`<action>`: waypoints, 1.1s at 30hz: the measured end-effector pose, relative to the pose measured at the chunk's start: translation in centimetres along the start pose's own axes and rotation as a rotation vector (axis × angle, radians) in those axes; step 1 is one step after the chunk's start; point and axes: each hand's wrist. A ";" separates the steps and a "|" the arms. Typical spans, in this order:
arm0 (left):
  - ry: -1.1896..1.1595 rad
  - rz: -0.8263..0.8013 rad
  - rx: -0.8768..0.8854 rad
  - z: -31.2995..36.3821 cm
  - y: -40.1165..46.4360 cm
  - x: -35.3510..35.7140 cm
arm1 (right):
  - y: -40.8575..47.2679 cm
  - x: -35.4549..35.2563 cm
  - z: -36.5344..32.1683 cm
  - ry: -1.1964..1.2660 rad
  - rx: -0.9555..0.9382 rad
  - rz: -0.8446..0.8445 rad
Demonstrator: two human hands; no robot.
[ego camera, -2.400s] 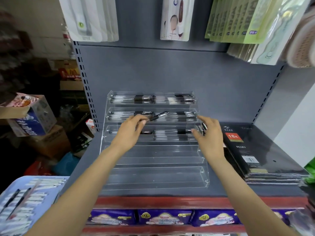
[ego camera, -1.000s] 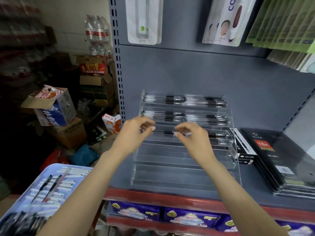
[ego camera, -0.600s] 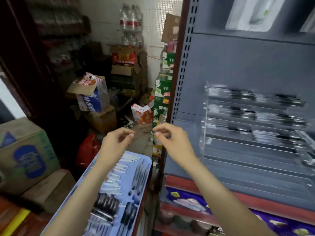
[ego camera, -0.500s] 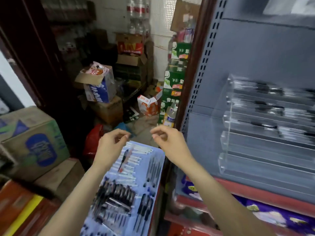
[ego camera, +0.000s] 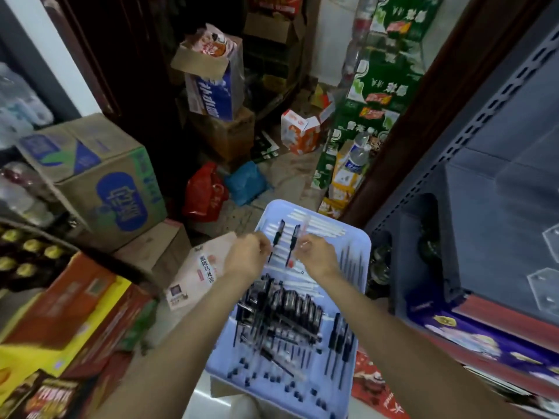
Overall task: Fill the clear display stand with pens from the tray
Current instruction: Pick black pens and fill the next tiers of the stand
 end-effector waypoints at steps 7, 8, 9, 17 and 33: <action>0.252 -0.024 -0.040 -0.6 1.7 2.2 | 1.9 2.1 -0.8 -0.198 0.077 0.094; 0.254 -0.016 -0.045 -0.7 1.9 2.3 | 2.1 2.2 -1.0 -0.227 0.085 0.096; 0.243 -0.022 -0.055 -0.7 2.0 2.2 | 2.3 2.3 -1.2 -0.242 0.092 0.098; -0.128 -0.011 -0.014 -0.2 1.3 0.4 | 3.1 1.5 -2.4 0.190 0.194 0.052; -0.492 -0.006 0.507 15.7 -2.8 -1.1 | -8.1 -16.9 4.1 1.049 -0.127 0.225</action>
Point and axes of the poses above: each hand's wrist, its own y-axis towards the middle knuckle, its own x-axis out of the palm, z = x × y, and after that the axes turned 9 degrees about -y, right-handed
